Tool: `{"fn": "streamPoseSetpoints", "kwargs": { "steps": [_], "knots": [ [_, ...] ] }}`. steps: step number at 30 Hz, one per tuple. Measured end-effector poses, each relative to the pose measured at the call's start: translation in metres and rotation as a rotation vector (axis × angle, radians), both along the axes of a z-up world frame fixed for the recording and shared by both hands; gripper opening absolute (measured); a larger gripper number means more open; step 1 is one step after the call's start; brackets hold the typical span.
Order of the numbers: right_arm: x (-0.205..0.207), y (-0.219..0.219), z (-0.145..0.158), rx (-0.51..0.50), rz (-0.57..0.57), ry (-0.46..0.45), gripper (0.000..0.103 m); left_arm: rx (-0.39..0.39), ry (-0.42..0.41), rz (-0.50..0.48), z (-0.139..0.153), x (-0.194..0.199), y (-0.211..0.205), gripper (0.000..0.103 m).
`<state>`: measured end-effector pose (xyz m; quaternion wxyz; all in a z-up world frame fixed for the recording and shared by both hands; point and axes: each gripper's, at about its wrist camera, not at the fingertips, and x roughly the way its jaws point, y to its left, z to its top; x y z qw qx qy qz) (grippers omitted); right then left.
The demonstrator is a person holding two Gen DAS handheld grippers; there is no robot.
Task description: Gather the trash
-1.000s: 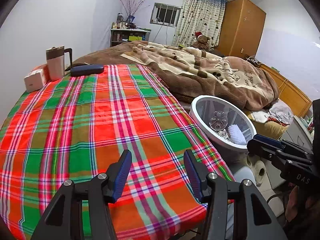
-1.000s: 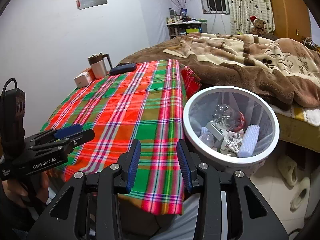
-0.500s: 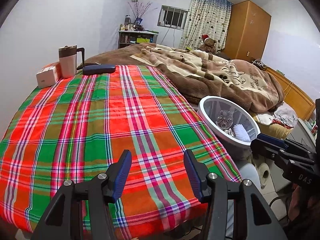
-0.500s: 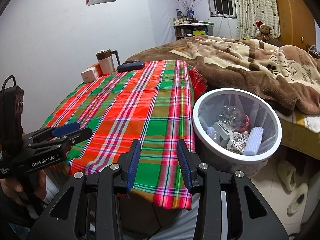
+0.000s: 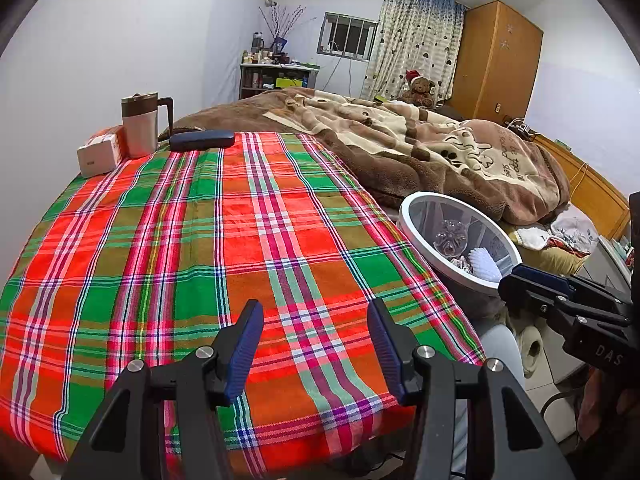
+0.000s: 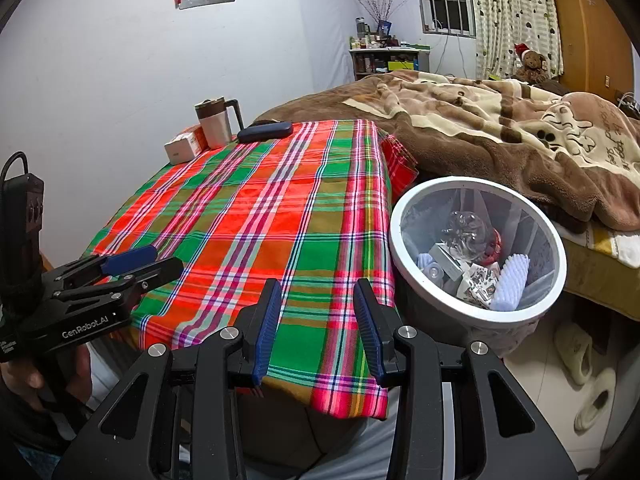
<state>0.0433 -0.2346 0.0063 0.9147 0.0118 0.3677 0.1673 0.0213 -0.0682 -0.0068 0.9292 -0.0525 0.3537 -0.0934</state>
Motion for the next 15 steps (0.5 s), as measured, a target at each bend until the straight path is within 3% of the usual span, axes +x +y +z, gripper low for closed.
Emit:
{"fn": "streamPoseSetpoints", "kwargs": {
  "steps": [15],
  "knots": [
    [-0.0007, 0.0007, 0.0, 0.0, 0.0, -0.001, 0.039, 0.009, -0.001, 0.002, 0.0009, -0.0016, 0.0001, 0.054]
  ]
}}
